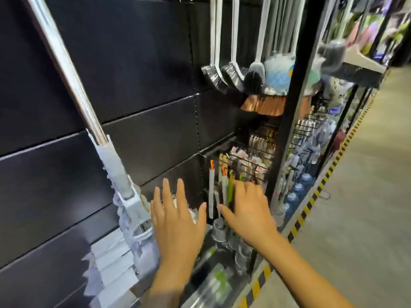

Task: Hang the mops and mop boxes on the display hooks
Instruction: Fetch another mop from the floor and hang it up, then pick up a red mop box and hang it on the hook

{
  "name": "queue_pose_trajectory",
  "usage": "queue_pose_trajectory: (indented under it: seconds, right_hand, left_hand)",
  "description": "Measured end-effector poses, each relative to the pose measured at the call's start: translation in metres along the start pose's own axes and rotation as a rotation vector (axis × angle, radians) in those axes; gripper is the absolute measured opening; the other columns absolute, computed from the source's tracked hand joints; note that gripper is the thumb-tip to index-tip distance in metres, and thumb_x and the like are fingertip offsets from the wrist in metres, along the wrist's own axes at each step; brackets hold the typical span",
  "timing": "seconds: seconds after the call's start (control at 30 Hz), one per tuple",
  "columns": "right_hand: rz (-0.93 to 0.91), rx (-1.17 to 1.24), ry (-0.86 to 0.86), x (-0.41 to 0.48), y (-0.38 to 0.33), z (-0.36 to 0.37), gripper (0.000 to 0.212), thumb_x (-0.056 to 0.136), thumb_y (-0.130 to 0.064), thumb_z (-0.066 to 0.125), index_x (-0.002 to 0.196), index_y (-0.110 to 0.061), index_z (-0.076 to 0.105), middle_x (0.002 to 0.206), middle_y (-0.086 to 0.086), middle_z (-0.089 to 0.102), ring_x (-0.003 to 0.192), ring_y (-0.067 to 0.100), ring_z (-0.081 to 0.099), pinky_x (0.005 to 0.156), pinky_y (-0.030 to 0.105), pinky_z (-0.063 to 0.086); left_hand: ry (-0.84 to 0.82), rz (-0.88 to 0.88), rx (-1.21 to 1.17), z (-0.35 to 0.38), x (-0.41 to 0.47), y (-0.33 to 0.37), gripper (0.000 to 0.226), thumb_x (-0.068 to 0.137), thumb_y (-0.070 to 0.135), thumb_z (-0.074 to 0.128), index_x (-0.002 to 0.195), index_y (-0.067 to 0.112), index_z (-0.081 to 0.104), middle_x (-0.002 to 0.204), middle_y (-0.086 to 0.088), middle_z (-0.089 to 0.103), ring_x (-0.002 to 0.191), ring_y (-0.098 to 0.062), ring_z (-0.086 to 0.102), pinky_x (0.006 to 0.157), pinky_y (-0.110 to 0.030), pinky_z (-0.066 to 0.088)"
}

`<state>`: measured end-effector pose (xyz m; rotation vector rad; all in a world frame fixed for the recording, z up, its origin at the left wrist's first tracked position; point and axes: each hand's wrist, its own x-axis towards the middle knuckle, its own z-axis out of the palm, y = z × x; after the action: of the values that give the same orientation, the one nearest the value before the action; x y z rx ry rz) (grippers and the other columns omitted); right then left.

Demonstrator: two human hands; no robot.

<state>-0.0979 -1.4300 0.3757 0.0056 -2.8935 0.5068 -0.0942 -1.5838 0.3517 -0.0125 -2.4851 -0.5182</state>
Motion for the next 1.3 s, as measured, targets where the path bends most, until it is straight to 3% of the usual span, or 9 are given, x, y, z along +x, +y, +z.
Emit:
queue_pose_trajectory:
  seconds: [0.1, 0.23, 0.33, 0.43, 0.53, 0.67, 0.9, 1.1, 1.3]
  right_hand:
    - [0.128, -0.009, -0.087, -0.049, 0.042, 0.039, 0.066, 0.093, -0.056, 0.051, 0.14, -0.011, 0.037, 0.13, 0.011, 0.048, 0.121, 0.032, 0.044, 0.097, 0.038, 0.041]
    - [0.322, -0.018, -0.237, -0.128, 0.106, 0.079, 0.066, 0.092, -0.056, 0.053, 0.138, -0.01, 0.039, 0.132, 0.015, 0.049, 0.124, 0.035, 0.045, 0.101, 0.04, 0.041]
    - [0.481, 0.016, -0.296, -0.204, 0.154, 0.087, 0.059, 0.093, -0.053, 0.052, 0.133, -0.012, 0.042, 0.131, 0.013, 0.051, 0.123, 0.032, 0.047, 0.101, 0.039, 0.041]
    - [0.66, 0.044, -0.303, -0.289, 0.197, 0.079, 0.057, 0.095, -0.051, 0.05, 0.136, -0.013, 0.041, 0.133, 0.012, 0.049, 0.125, 0.032, 0.045, 0.1, 0.038, 0.04]
    - [0.818, 0.039, -0.302, -0.372, 0.237, 0.067, 0.058, 0.096, -0.051, 0.048, 0.137, -0.012, 0.039, 0.136, 0.013, 0.047, 0.127, 0.033, 0.043, 0.101, 0.038, 0.04]
    - [1.032, 0.019, -0.279, -0.483, 0.279, 0.052, 0.06, 0.096, -0.053, 0.046, 0.139, -0.012, 0.038, 0.136, 0.013, 0.049, 0.126, 0.032, 0.045, 0.099, 0.038, 0.041]
    - [1.38, 0.076, -0.203, -0.644, 0.301, 0.035, 0.062, 0.097, -0.055, 0.045, 0.141, -0.011, 0.037, 0.135, 0.011, 0.049, 0.124, 0.029, 0.046, 0.098, 0.035, 0.043]
    - [1.697, 0.188, -0.091, -0.729, 0.3, 0.033, 0.063, 0.097, -0.055, 0.043, 0.141, -0.011, 0.036, 0.135, 0.01, 0.049, 0.126, 0.027, 0.045, 0.099, 0.035, 0.041]
    - [1.929, 0.262, 0.043, -0.791, 0.327, 0.018, 0.067, 0.095, -0.058, 0.047, 0.141, -0.011, 0.037, 0.131, 0.011, 0.052, 0.123, 0.028, 0.048, 0.096, 0.034, 0.043]
  left_hand:
    - [-0.201, -0.005, 0.029, 0.04, -0.068, 0.007, 0.074, 0.086, 0.054, 0.051, 0.145, 0.011, 0.04, 0.151, -0.02, 0.037, 0.139, -0.042, 0.033, 0.111, -0.057, 0.033]
    - [-0.5, 0.001, 0.076, 0.073, -0.153, 0.034, 0.078, 0.089, 0.054, 0.055, 0.152, 0.015, 0.028, 0.158, -0.016, 0.024, 0.145, -0.04, 0.021, 0.118, -0.051, 0.017]
    - [-0.61, 0.08, 0.056, 0.085, -0.219, 0.065, 0.076, 0.088, 0.053, 0.058, 0.149, 0.015, 0.035, 0.155, -0.019, 0.031, 0.143, -0.041, 0.025, 0.116, -0.052, 0.022]
    - [-0.786, 0.163, 0.084, 0.089, -0.293, 0.096, 0.076, 0.093, 0.059, 0.043, 0.153, 0.017, 0.024, 0.158, -0.016, 0.023, 0.146, -0.037, 0.018, 0.119, -0.048, 0.015]
    - [-0.888, 0.263, 0.093, 0.083, -0.362, 0.127, 0.076, 0.093, 0.063, 0.037, 0.152, 0.017, 0.024, 0.158, -0.015, 0.026, 0.145, -0.036, 0.023, 0.119, -0.048, 0.017]
    - [-1.048, 0.412, 0.172, 0.073, -0.44, 0.16, 0.077, 0.094, 0.065, 0.03, 0.155, 0.02, 0.013, 0.162, -0.012, 0.013, 0.148, -0.033, 0.013, 0.12, -0.045, 0.012]
    - [-1.125, 0.767, 0.201, 0.052, -0.516, 0.219, 0.074, 0.096, 0.062, 0.03, 0.155, 0.019, 0.014, 0.161, -0.014, 0.015, 0.148, -0.033, 0.013, 0.12, -0.043, 0.011]
    - [-1.113, 1.013, 0.088, 0.057, -0.566, 0.282, 0.071, 0.093, 0.059, 0.034, 0.144, 0.011, 0.044, 0.147, -0.022, 0.043, 0.137, -0.04, 0.039, 0.114, -0.05, 0.03]
    - [-1.209, 1.319, 0.106, 0.071, -0.627, 0.371, 0.075, 0.095, 0.062, 0.032, 0.154, 0.017, 0.017, 0.16, -0.016, 0.018, 0.148, -0.034, 0.016, 0.12, -0.044, 0.011]
